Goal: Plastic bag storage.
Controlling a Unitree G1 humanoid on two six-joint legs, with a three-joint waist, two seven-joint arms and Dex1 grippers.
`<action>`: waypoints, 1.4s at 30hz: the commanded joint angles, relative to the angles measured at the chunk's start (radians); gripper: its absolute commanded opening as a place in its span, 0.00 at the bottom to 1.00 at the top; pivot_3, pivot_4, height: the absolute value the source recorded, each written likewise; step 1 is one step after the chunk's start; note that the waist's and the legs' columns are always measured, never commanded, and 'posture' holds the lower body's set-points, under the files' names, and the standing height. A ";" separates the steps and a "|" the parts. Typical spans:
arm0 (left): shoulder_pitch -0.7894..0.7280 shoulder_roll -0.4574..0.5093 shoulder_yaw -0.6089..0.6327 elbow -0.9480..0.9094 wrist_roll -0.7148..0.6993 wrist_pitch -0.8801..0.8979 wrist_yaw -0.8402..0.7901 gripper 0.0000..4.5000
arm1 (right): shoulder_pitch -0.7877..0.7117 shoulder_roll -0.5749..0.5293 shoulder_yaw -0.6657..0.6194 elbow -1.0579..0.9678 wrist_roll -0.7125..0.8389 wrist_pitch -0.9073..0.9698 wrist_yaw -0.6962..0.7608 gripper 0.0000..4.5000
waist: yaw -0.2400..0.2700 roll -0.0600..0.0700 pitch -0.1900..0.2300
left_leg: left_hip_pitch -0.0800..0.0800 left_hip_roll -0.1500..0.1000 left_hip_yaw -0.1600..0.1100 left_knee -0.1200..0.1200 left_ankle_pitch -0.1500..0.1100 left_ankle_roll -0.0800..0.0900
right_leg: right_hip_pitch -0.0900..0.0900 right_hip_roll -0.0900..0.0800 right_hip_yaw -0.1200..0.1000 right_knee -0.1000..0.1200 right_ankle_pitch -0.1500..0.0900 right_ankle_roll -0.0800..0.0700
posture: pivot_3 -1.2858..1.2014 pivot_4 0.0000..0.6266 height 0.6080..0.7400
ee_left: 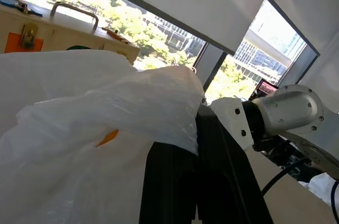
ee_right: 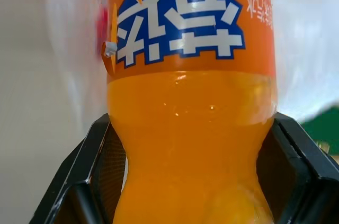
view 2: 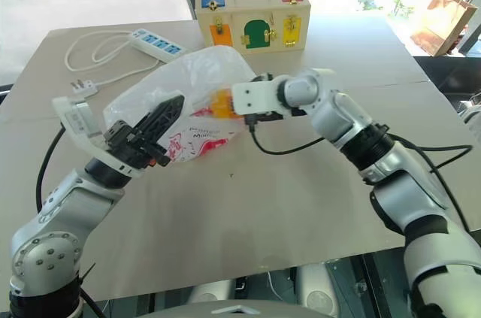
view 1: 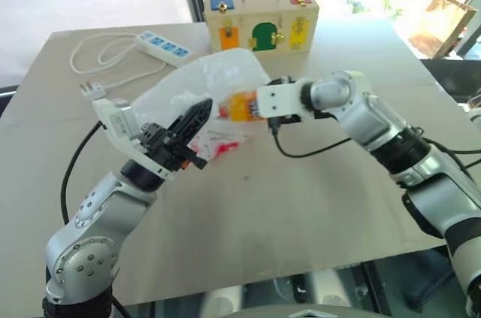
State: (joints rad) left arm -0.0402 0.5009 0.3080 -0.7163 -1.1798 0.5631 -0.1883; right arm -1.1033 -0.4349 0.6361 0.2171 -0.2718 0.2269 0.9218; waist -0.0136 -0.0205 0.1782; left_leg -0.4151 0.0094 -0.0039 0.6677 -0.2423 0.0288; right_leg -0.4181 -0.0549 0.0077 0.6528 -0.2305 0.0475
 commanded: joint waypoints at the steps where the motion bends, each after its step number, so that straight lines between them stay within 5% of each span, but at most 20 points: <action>1: -0.030 0.005 -0.025 0.003 0.016 -0.015 -0.037 0.00 | -0.127 0.123 -0.034 0.009 -0.019 -0.045 -0.038 0.62 | 0.007 0.000 0.000 | 0.000 0.000 -0.001 0.000 0.000 0.000 | 0.000 0.000 -0.001 0.000 0.000 0.000 | 0.52 0.24 0.99; 10: -0.056 -0.018 -0.040 0.033 0.036 -0.038 -0.054 0.00 | -0.245 0.392 -0.018 0.417 -0.112 -0.199 -0.242 0.62 | 0.000 0.000 0.000 | 0.000 -0.002 -0.001 -0.001 0.001 -0.002 | -0.002 0.000 -0.001 0.004 -0.001 -0.002 | 0.52 0.24 0.99; 13: -0.057 -0.024 -0.027 0.038 0.042 -0.045 -0.051 0.00 | -0.251 0.431 -0.064 0.468 -0.087 -0.259 -0.262 0.95 | 0.000 -0.001 0.001 | -0.002 -0.002 -0.001 -0.001 0.001 -0.003 | -0.003 -0.001 -0.001 0.003 -0.001 -0.002 | 0.52 0.24 0.99; 15: -0.060 -0.031 -0.018 0.041 0.036 -0.050 -0.043 0.00 | -0.238 0.456 -0.117 0.472 -0.041 -0.282 -0.262 0.98 | -0.001 -0.001 0.001 | -0.002 -0.002 -0.001 -0.001 0.001 -0.003 | -0.003 -0.001 -0.001 0.003 -0.001 -0.002 | 0.52 0.24 0.99; 21: -0.056 -0.011 0.029 0.070 0.046 -0.065 -0.036 0.00 | -0.136 0.388 -0.237 0.336 0.061 -0.216 -0.181 0.98 | 0.001 -0.001 0.001 | -0.001 -0.001 -0.001 -0.002 0.001 -0.003 | -0.003 -0.001 -0.001 0.004 -0.001 -0.002 | 0.52 0.24 0.99; 30: -0.043 0.082 0.194 0.176 0.076 -0.078 -0.057 0.00 | 0.071 0.181 -0.440 -0.176 0.409 0.284 0.051 0.98 | 0.002 0.000 0.001 | -0.001 -0.001 -0.003 -0.002 -0.001 0.002 | -0.003 -0.001 -0.003 0.004 -0.001 -0.002 | 0.52 0.24 0.99; 37: 0.090 0.152 0.356 0.201 -0.050 -0.015 -0.123 0.00 | 0.156 0.245 -0.455 -0.257 0.480 0.485 -0.069 0.98 | -0.020 0.000 0.001 | 0.001 0.001 0.000 -0.002 -0.001 0.002 | -0.004 0.000 0.000 0.006 -0.001 -0.002 | 0.52 0.24 0.99; 42: 0.152 0.165 0.393 0.195 -0.103 0.013 -0.138 0.00 | 0.116 0.345 -0.414 -0.130 0.446 0.431 -0.146 0.98 | -0.024 0.000 0.001 | 0.000 0.001 0.001 -0.002 -0.001 0.002 | -0.005 -0.001 0.000 0.007 -0.001 -0.002 | 0.52 0.24 0.99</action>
State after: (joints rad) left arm 0.1097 0.6505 0.6640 -0.4978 -1.2621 0.5778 -0.3198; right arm -0.9527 -0.1000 0.2148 0.0611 0.1816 0.7003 0.7991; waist -0.0375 -0.0205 0.1790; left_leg -0.4147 0.0100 -0.0036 0.6656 -0.2436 0.0304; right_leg -0.4226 -0.0558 0.0080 0.6595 -0.2317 0.0452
